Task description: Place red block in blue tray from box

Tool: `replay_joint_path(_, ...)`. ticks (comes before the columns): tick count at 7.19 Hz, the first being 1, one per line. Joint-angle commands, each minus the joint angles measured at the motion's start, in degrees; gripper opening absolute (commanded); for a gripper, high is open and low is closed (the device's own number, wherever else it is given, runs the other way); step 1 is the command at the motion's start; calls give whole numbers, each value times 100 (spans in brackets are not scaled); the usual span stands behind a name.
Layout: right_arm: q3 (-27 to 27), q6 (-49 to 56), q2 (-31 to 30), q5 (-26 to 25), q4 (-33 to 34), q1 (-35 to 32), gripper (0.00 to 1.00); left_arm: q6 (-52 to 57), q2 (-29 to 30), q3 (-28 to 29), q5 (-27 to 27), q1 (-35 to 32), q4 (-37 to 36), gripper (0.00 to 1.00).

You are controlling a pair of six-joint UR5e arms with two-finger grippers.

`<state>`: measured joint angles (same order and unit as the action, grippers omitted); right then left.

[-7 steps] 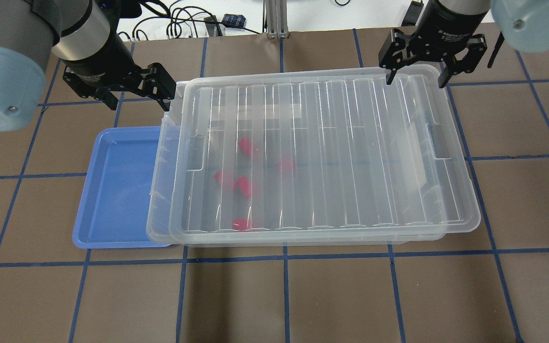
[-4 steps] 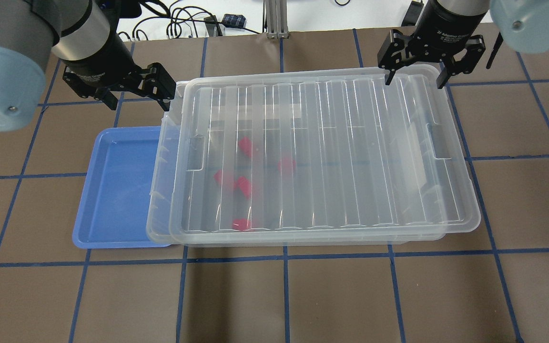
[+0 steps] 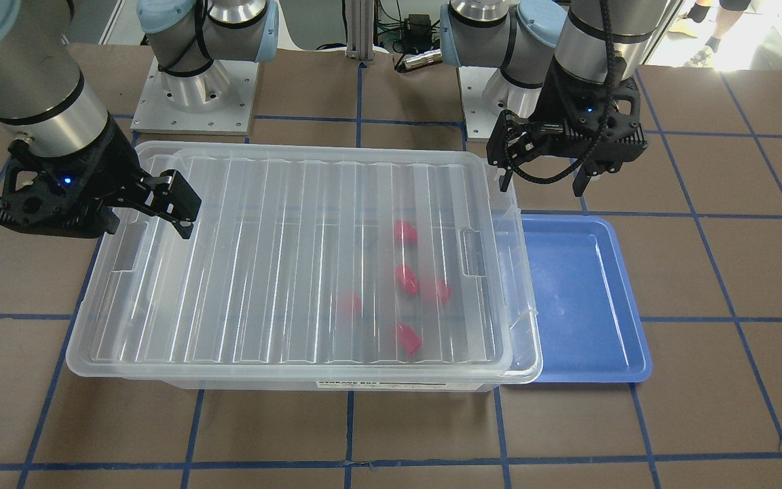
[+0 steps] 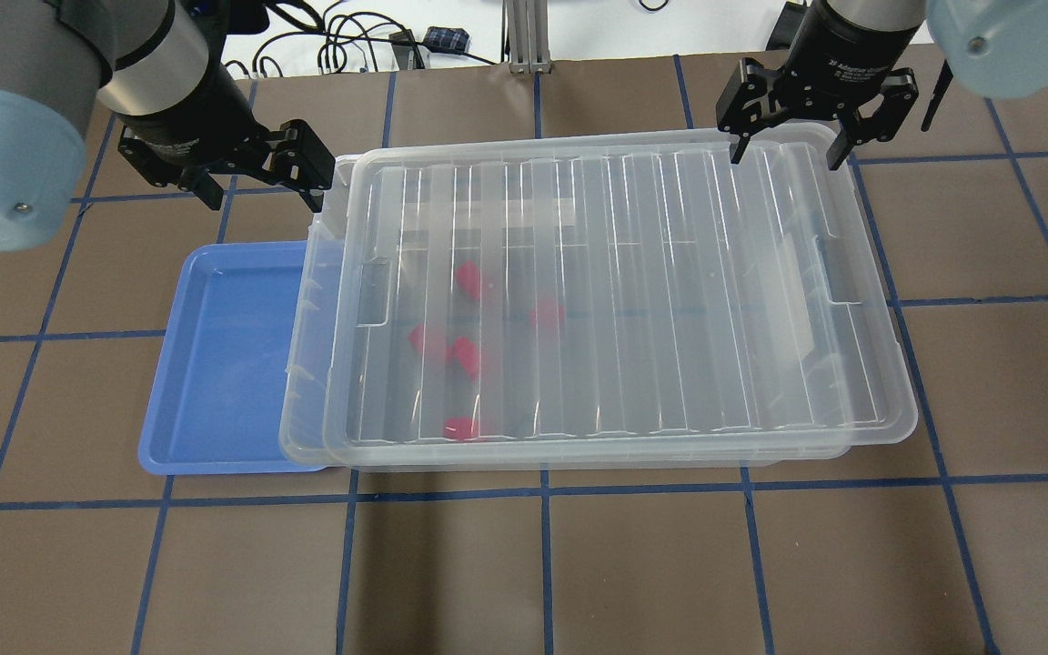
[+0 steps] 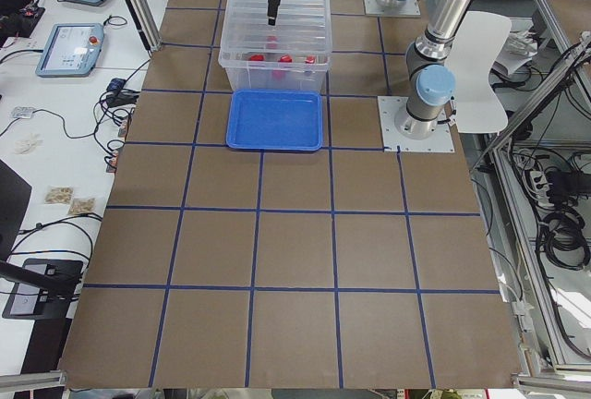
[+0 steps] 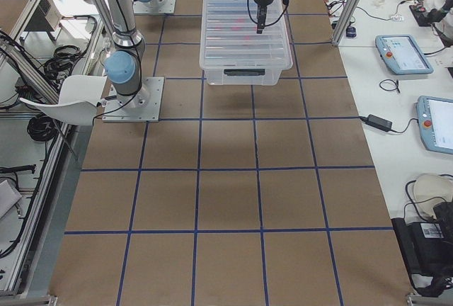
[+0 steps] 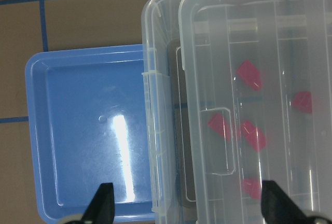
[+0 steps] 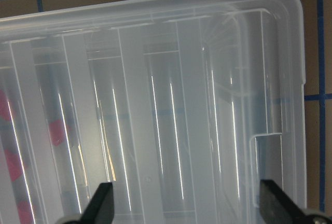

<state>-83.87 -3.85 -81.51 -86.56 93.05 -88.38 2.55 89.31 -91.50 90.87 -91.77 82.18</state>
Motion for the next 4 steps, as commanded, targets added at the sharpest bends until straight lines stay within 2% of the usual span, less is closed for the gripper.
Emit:
replay_joint_path(1,-67,7,12,-106,-7,23,100,0,-1,0,1,1,0,100)
replay_joint_path(3,-155,453,21,-483,-24,111,100,0,-1,0,1,1,0,100)
replay_joint_path(4,-295,647,38,-467,37,207,100,0,-10,0,1,1,0,100)
